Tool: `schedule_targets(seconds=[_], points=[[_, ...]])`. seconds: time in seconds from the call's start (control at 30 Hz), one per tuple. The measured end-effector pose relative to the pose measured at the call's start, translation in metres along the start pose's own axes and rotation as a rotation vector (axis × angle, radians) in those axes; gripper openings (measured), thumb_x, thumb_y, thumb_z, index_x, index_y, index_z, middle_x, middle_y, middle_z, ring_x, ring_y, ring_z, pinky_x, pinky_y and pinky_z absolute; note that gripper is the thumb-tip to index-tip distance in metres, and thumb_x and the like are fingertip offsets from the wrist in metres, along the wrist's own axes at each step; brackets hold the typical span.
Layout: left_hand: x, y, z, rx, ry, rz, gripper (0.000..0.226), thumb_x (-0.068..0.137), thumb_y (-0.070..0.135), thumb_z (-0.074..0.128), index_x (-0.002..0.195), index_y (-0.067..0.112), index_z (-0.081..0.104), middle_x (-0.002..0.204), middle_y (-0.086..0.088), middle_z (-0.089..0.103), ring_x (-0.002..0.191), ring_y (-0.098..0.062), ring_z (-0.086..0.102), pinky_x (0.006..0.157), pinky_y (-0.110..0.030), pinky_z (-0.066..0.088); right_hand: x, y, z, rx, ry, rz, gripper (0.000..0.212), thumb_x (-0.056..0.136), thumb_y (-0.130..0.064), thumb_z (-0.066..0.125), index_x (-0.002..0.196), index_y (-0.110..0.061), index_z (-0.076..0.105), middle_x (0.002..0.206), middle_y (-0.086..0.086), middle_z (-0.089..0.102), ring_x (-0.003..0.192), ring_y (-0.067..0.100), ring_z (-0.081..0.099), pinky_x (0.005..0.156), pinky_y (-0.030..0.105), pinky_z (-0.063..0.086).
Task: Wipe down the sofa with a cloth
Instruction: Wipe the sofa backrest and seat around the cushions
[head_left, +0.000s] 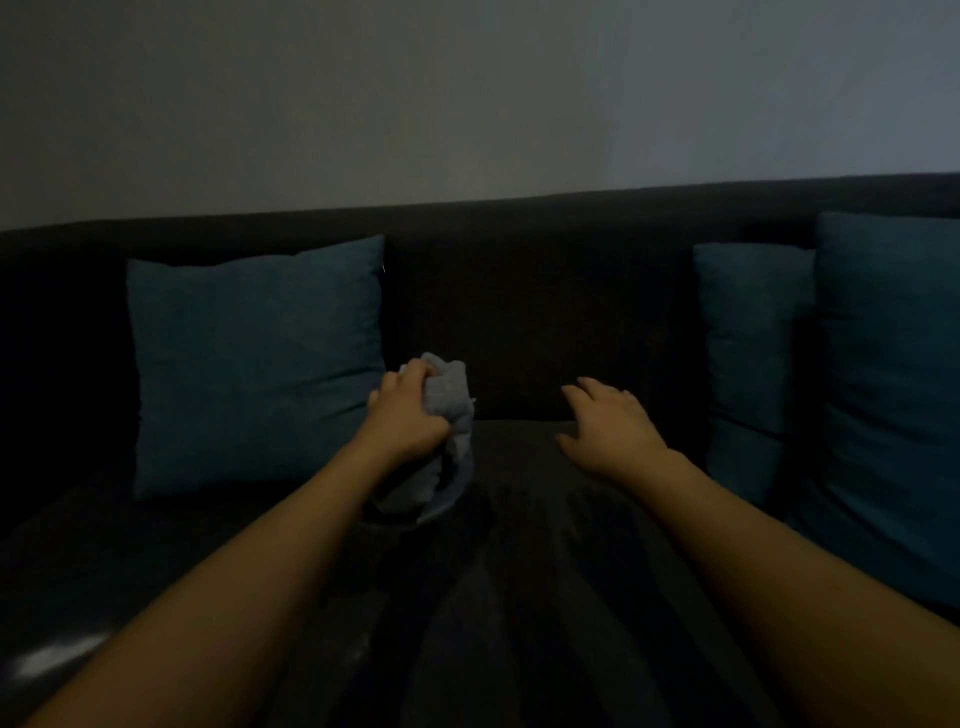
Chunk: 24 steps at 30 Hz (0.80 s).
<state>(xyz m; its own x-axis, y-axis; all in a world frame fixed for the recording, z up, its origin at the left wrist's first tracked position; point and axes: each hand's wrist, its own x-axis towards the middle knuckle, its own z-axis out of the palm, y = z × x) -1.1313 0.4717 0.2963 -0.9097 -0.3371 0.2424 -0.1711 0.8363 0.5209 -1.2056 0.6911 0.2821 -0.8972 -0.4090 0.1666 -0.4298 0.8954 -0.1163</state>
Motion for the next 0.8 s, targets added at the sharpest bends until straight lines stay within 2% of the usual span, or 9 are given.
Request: schedule_targets(seconds=[0.17,0.33,0.5,0.67,0.73,0.8], points=[[-0.034,0.031,0.033,0.047,-0.062,-0.059,0.053,0.074,0.025,0.063,0.120,0.031,0.037,0.111,-0.004,0.035,0.113,-0.035,0.041,0.094,-0.043,0.041,-0.027,0.055,0.008,-0.035,0.029,0.016,0.069,0.088,-0.047,0.050,0.147,-0.020,0.026,0.154,0.009,0.025,0.137,0.028,0.030,0.116,0.048,0.020],[-0.040,0.114,0.066,0.042,-0.094,-0.011,0.059,0.077,0.025,0.063,0.127,0.035,0.033,0.129,-0.010,0.034,0.120,-0.035,0.036,0.095,-0.046,0.040,-0.053,0.142,-0.030,-0.093,0.195,0.100,0.070,0.089,-0.045,0.048,0.148,-0.017,0.022,0.155,0.011,0.021,0.140,0.030,0.022,0.116,0.049,0.013],[-0.038,0.214,0.099,-0.035,-0.122,0.106,0.069,0.074,0.028,0.071,0.129,0.037,0.030,0.131,-0.007,0.034,0.121,-0.031,0.036,0.096,-0.046,0.042,-0.065,0.236,-0.081,-0.176,0.309,0.269,0.081,0.090,-0.051,0.047,0.152,-0.019,0.004,0.159,0.011,-0.001,0.145,0.033,-0.001,0.114,0.060,0.001],[-0.030,0.283,0.131,0.035,-0.223,0.252,0.064,0.079,0.031,0.066,0.133,0.030,0.031,0.134,-0.010,0.033,0.122,-0.034,0.034,0.098,-0.047,0.040,-0.062,0.317,-0.116,-0.247,0.325,0.439,0.112,0.075,-0.078,0.046,0.149,-0.022,-0.017,0.156,0.014,-0.022,0.143,0.033,-0.019,0.105,0.069,-0.010],[-0.022,0.300,0.141,0.076,-0.230,0.275,0.064,0.079,0.034,0.066,0.132,0.029,0.031,0.134,-0.011,0.034,0.122,-0.035,0.035,0.098,-0.049,0.041,-0.056,0.339,-0.121,-0.314,0.389,0.468,0.128,0.061,-0.090,0.043,0.149,-0.021,-0.018,0.156,0.019,-0.016,0.143,0.036,-0.016,0.103,0.066,-0.017],[-0.014,0.310,0.148,0.095,-0.241,0.267,0.062,0.079,0.035,0.065,0.132,0.030,0.032,0.132,-0.010,0.034,0.121,-0.035,0.035,0.097,-0.048,0.041,-0.049,0.353,-0.121,-0.353,0.407,0.495,0.133,0.053,-0.096,0.037,0.151,-0.016,-0.005,0.155,0.024,0.005,0.144,0.039,0.001,0.107,0.065,-0.013]])
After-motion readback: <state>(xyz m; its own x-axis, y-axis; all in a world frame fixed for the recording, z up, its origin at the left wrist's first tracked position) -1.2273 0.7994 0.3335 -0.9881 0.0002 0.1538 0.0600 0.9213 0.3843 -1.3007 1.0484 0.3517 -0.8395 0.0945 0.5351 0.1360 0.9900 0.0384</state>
